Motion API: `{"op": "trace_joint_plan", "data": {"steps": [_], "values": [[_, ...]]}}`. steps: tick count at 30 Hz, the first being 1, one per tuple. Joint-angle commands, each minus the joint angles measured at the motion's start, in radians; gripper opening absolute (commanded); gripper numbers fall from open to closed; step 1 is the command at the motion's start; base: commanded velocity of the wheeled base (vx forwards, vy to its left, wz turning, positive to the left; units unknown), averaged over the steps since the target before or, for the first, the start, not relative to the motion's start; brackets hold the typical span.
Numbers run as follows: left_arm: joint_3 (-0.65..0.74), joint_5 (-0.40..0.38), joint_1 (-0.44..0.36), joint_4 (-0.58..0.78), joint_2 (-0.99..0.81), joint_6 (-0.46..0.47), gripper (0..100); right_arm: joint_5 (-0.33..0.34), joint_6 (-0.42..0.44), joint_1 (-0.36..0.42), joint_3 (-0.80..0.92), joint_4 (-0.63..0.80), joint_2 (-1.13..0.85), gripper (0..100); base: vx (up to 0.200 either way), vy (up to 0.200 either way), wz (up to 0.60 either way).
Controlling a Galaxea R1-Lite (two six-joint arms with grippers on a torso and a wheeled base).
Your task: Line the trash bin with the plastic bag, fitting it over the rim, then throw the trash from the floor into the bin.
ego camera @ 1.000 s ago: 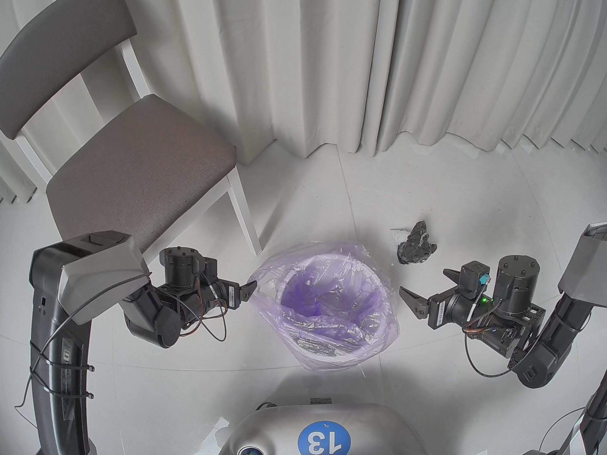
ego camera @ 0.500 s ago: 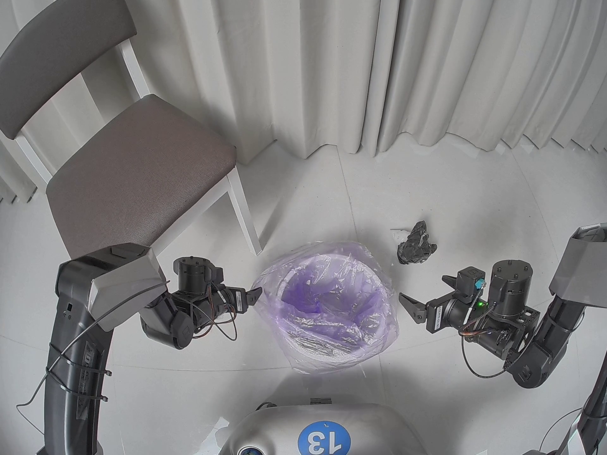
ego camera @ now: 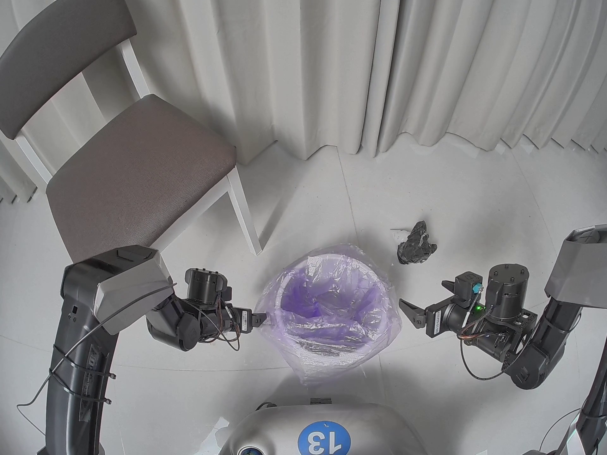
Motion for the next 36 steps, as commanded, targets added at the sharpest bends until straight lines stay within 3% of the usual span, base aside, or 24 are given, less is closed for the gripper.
{"op": "trace_joint_plan", "data": {"steps": [1,5,9,15,27,36], "values": [[0.0,0.002,-0.007,-0.01,-0.01,0.001,100,0.0,-0.004,0.002,0.004,0.0,0.005,100,0.0,0.0,0.0],[-0.004,0.003,-0.006,-0.048,-0.005,-0.004,100,-0.001,-0.014,0.004,0.004,-0.001,-0.004,100,0.0,0.0,0.0],[0.053,-0.011,0.009,-0.237,-0.034,-0.041,100,-0.001,-0.037,0.004,0.032,-0.005,-0.065,100,0.0,0.0,0.0],[0.025,-0.014,-0.024,-0.28,-0.004,-0.038,100,-0.001,-0.059,0.004,0.059,-0.005,-0.122,100,0.0,0.0,0.0],[-0.326,-0.005,-0.046,0.029,0.009,-0.033,100,0.003,-0.074,0.0,0.076,0.026,-0.265,100,0.0,0.0,0.0],[-0.527,0.061,-0.057,0.253,0.061,-0.024,100,0.111,-0.077,-0.059,0.07,0.163,-0.393,100,0.0,0.0,0.0]]}}
